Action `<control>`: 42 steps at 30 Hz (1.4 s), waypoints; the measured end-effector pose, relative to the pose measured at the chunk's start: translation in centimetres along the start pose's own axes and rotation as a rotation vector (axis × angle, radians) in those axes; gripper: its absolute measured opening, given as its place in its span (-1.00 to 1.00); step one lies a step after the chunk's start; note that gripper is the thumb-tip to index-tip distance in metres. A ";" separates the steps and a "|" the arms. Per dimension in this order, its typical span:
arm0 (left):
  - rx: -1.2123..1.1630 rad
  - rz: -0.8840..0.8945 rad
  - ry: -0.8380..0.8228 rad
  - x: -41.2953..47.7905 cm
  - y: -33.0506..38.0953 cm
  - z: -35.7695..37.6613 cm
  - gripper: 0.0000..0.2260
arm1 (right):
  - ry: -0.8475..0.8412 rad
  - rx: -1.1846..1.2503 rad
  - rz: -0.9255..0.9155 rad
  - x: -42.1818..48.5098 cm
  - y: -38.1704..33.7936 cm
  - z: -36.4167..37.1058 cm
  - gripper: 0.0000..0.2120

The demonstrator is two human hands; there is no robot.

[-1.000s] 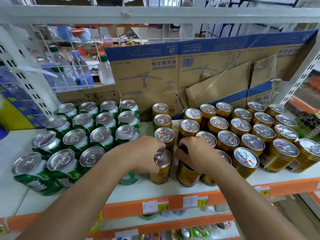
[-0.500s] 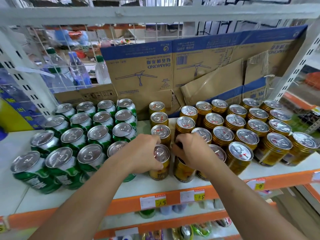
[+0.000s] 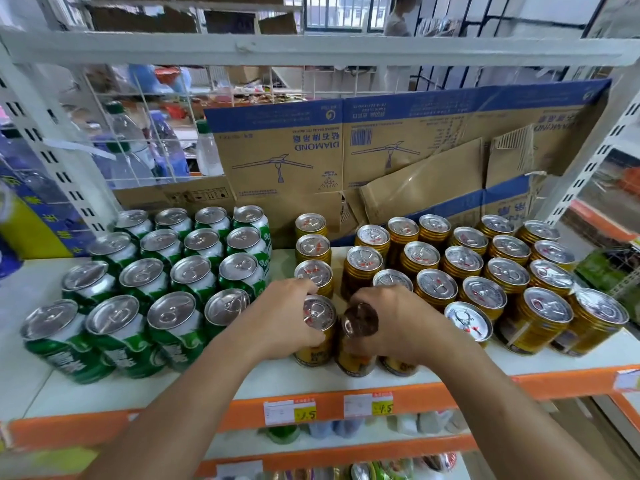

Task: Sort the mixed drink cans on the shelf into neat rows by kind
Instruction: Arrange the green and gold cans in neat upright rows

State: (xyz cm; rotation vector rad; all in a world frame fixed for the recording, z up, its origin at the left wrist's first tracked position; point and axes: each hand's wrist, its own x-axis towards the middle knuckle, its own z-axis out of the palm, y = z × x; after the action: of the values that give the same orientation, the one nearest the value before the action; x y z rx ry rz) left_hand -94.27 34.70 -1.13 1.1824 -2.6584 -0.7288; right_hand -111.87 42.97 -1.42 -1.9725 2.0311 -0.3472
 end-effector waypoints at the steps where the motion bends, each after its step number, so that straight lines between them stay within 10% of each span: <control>1: 0.001 0.005 0.004 0.0 0.0 0.1 -0.36 | 0.003 0.015 0.004 0.0 0.0 0.0 -0.63; 10: -0.031 0.001 0.073 -0.5 -0.4 1.0 -0.46 | 0.006 0.019 -0.013 0.1 -1.0 -0.8 -0.72; 29: -0.083 0.013 0.121 0.1 -0.9 1.6 -0.44 | 0.542 0.144 0.048 1.2 -2.5 -4.6 -0.82; 35: -0.076 0.028 0.062 0.6 -1.2 1.3 -0.42 | 0.599 0.174 0.105 2.4 -1.9 -4.4 -0.33; 42: -0.037 0.039 -0.016 1.2 -0.8 0.4 -0.31 | 0.593 0.203 0.125 2.5 -1.6 -4.7 -0.45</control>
State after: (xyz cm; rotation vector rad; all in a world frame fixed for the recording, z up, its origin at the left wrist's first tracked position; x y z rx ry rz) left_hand -94.71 33.52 -1.96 1.1172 -2.6608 -0.7801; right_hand -112.19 40.34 3.39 -1.7416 2.3174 -1.1740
